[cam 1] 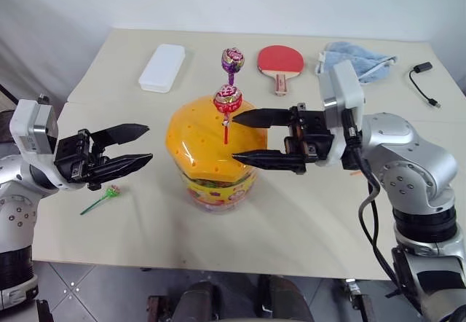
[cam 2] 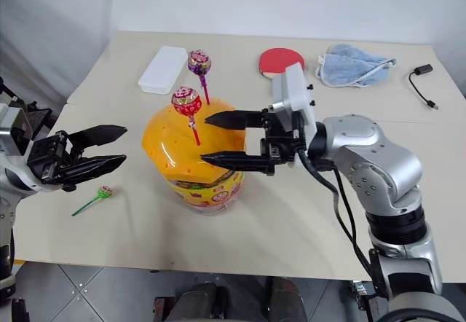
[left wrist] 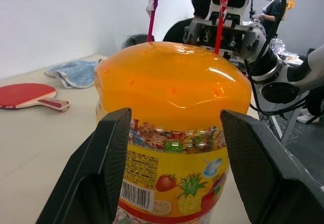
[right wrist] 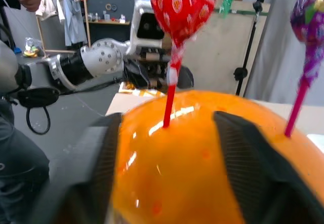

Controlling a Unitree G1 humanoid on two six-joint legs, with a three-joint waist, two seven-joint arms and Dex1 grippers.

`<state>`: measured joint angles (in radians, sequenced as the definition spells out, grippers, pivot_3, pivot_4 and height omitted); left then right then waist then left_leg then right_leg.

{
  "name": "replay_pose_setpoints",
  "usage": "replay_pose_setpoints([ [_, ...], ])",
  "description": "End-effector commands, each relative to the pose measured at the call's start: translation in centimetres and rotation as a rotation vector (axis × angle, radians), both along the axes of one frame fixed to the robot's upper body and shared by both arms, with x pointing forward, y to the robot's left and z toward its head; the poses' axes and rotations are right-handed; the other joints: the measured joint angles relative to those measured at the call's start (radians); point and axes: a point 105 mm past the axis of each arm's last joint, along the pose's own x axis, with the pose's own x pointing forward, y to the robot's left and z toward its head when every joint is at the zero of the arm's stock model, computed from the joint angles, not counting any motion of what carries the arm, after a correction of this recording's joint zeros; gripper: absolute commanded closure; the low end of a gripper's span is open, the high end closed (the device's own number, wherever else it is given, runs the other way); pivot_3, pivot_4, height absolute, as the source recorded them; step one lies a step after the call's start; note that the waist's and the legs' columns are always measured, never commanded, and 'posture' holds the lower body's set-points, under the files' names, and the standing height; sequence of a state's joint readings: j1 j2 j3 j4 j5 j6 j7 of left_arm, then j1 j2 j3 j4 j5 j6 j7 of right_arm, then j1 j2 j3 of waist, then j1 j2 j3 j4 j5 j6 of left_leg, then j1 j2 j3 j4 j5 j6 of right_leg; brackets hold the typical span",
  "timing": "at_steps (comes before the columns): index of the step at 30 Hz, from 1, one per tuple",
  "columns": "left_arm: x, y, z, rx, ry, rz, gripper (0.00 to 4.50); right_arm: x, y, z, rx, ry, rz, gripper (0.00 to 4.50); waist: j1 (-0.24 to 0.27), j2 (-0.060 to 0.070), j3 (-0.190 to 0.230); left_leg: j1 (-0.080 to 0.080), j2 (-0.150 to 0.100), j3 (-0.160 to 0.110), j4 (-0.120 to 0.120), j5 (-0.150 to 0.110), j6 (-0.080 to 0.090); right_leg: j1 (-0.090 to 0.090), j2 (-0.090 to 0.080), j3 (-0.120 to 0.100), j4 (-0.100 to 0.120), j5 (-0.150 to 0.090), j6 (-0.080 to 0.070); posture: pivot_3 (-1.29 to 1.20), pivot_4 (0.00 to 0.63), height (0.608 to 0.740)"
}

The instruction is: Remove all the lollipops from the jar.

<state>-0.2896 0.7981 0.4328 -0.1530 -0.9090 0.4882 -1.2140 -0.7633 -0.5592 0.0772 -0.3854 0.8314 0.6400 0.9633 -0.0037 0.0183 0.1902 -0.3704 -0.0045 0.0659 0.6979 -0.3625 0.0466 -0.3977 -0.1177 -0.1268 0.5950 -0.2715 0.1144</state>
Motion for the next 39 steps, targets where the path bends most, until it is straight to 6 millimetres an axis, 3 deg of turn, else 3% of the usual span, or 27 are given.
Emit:
replay_pose_setpoints([
  [1,-0.6,0.0,1.0,-0.009,-0.059,0.003,1.51,-0.2,0.2,0.8,0.023,-0.022,0.006,3.03,0.0,0.0,0.0,0.0,0.0,0.0,0.0,0.0,0.0,0.0,0.0,0.0,0.0,0.0,0.0,0.0,0.15,0.74],
  [5,-0.7,-0.1,1.2,-0.033,-0.073,0.005,1.51,-0.1,-0.2,1.6,0.072,-0.031,0.022,4.48,0.001,0.0,0.0,0.0,0.0,0.0,0.0,0.0,0.0,0.0,0.0,0.0,0.0,0.0,0.0,0.0,0.15,0.74],
  [14,-0.8,-0.4,1.3,-0.057,-0.085,-0.001,1.51,-0.3,-3.6,5.9,0.343,0.03,0.046,4.49,0.002,0.0,0.0,0.0,0.0,0.0,0.0,0.0,0.0,0.0,0.0,0.0,0.0,0.0,0.0,0.0,0.15,0.74],
  [16,-0.9,-0.5,1.3,-0.055,-0.088,-0.006,1.51,0.9,-5.9,6.3,0.34,0.035,-0.08,4.49,0.001,0.0,0.0,0.0,0.0,0.0,0.0,0.0,0.0,0.0,0.0,0.0,0.0,0.0,0.0,0.0,0.15,0.74],
  [17,-0.9,-0.6,1.3,-0.048,-0.09,-0.01,1.51,2.1,-8.0,6.1,0.301,0.043,-0.201,4.49,0.003,0.0,0.0,0.0,0.0,0.0,0.0,0.0,0.0,0.0,0.0,0.0,0.0,0.0,0.0,0.0,0.15,0.74],
  [19,-1.0,-0.8,1.1,-0.023,-0.096,-0.014,1.51,3.7,-11.7,5.2,0.192,0.049,-0.397,4.49,0.017,-0.001,0.0,-0.001,-0.001,0.0,0.0,0.0,0.001,0.0,-0.001,0.0,0.0,0.0,0.0,0.0,0.15,0.74],
  [22,-1.2,-1.1,0.9,0.023,-0.103,-0.022,1.51,5.7,-19.1,2.3,0.012,0.163,-0.747,4.49,0.025,-0.002,0.0,-0.002,-0.002,0.001,0.0,-0.001,0.002,0.0,-0.002,0.0,-0.002,0.0,0.0,0.0,0.15,0.74],
  [24,-1.3,-1.2,0.3,0.072,-0.089,-0.036,1.51,5.8,-23.0,-0.3,-0.15,0.212,-0.909,4.49,0.027,-0.002,0.0,-0.002,-0.001,0.001,-0.001,-0.001,0.002,0.0,-0.002,-0.001,-0.003,0.0,0.0,0.0,0.15,0.74],
  [28,-1.6,-1.3,-0.5,0.123,-0.076,-0.068,1.51,5.0,-28.7,-5.4,-0.403,0.37,-1.147,4.49,0.018,-0.001,0.001,0.001,0.001,0.006,-0.001,-0.001,0.002,0.0,0.0,-0.001,-0.002,0.0,0.0,0.0,0.15,0.74],
  [32,-2.1,-1.7,-0.5,0.148,-0.088,-0.108,1.51,3.9,-32.5,-9.4,-0.581,0.502,-1.34,4.49,0.003,-0.001,0.001,0.003,0.001,0.01,0.0,-0.001,0.002,0.0,-0.001,0.001,0.0,0.0,0.0,0.0,0.15,0.74],
  [39,-2.8,-1.7,-0.8,0.191,-0.079,-0.114,1.51,2.4,-35.0,-15.6,-0.762,0.668,-1.468,4.49,0.002,0.0,0.001,0.002,0.002,0.009,0.0,-0.001,0.0,-0.001,0.0,0.007,-0.001,0.0,0.0,0.0,0.15,0.74],
])
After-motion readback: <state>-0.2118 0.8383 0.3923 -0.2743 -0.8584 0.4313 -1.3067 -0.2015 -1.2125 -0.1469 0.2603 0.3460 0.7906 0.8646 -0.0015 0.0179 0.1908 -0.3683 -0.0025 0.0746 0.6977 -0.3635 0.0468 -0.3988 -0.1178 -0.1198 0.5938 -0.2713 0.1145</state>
